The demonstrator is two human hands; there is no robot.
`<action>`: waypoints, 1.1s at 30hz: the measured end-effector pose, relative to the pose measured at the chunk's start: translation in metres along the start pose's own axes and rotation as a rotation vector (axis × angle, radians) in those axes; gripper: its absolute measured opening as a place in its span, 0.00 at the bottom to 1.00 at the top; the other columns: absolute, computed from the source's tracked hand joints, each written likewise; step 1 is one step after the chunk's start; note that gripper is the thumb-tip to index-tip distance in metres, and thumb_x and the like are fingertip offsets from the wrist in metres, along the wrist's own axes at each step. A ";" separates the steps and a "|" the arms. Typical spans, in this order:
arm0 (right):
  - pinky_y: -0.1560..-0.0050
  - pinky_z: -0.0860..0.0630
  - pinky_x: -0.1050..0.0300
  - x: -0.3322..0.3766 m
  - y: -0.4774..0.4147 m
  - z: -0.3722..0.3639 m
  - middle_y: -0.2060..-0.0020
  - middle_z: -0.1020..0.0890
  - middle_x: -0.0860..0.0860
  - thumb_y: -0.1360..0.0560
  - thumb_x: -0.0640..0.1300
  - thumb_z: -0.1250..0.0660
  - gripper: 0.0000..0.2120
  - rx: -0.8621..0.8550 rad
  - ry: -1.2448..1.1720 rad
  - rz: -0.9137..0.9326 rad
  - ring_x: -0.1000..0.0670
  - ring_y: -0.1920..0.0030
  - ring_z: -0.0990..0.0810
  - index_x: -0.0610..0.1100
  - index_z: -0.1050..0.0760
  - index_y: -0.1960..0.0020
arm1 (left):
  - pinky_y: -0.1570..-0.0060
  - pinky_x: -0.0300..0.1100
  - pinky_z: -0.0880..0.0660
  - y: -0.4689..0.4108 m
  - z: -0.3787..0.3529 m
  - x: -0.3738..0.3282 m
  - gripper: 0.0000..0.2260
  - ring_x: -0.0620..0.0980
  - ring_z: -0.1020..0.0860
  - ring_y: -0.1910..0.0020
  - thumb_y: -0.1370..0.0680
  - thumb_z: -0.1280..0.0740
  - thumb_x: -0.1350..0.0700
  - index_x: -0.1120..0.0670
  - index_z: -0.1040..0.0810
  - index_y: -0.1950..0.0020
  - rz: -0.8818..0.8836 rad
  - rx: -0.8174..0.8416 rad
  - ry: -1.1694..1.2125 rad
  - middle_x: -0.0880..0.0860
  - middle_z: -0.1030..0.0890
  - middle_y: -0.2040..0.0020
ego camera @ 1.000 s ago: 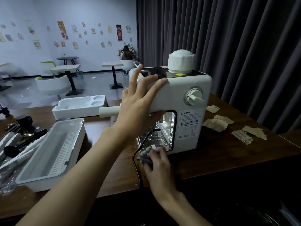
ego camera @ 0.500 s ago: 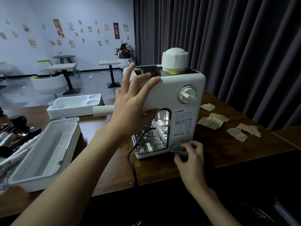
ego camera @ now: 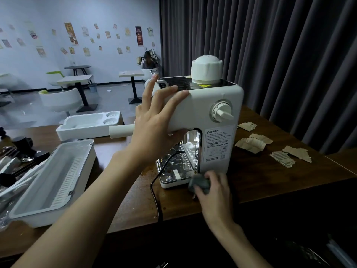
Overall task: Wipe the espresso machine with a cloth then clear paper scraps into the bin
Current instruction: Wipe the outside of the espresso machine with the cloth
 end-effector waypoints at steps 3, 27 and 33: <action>0.45 0.29 0.64 0.021 0.017 -0.020 0.40 0.30 0.52 0.27 0.45 0.26 0.16 0.061 -0.042 0.184 0.51 0.42 0.26 0.49 0.23 0.41 | 0.34 0.68 0.36 0.000 0.000 0.000 0.35 0.65 0.50 0.20 0.29 0.25 0.49 0.52 0.31 0.24 0.004 -0.003 0.003 0.58 0.31 0.27; 0.49 0.30 0.61 -0.025 -0.013 0.000 0.45 0.26 0.44 0.30 0.34 0.25 0.14 -0.316 -0.174 -0.007 0.46 0.46 0.24 0.37 0.20 0.45 | 0.33 0.68 0.37 0.001 -0.003 0.001 0.35 0.64 0.51 0.20 0.28 0.26 0.46 0.51 0.33 0.24 -0.012 -0.017 -0.008 0.58 0.32 0.27; 0.45 0.29 0.67 -0.013 -0.009 -0.010 0.43 0.25 0.44 0.31 0.32 0.24 0.15 -0.258 -0.189 0.156 0.49 0.44 0.25 0.37 0.19 0.45 | 0.34 0.68 0.36 0.002 -0.002 0.003 0.36 0.64 0.50 0.20 0.29 0.24 0.48 0.52 0.33 0.23 -0.019 -0.009 -0.021 0.58 0.32 0.26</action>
Point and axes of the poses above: each hand's wrist, its own y-axis away from the middle knuckle, its own z-axis out of the back of the hand, x = y × z, the point moved 1 cm from there along -y, towards the middle knuckle
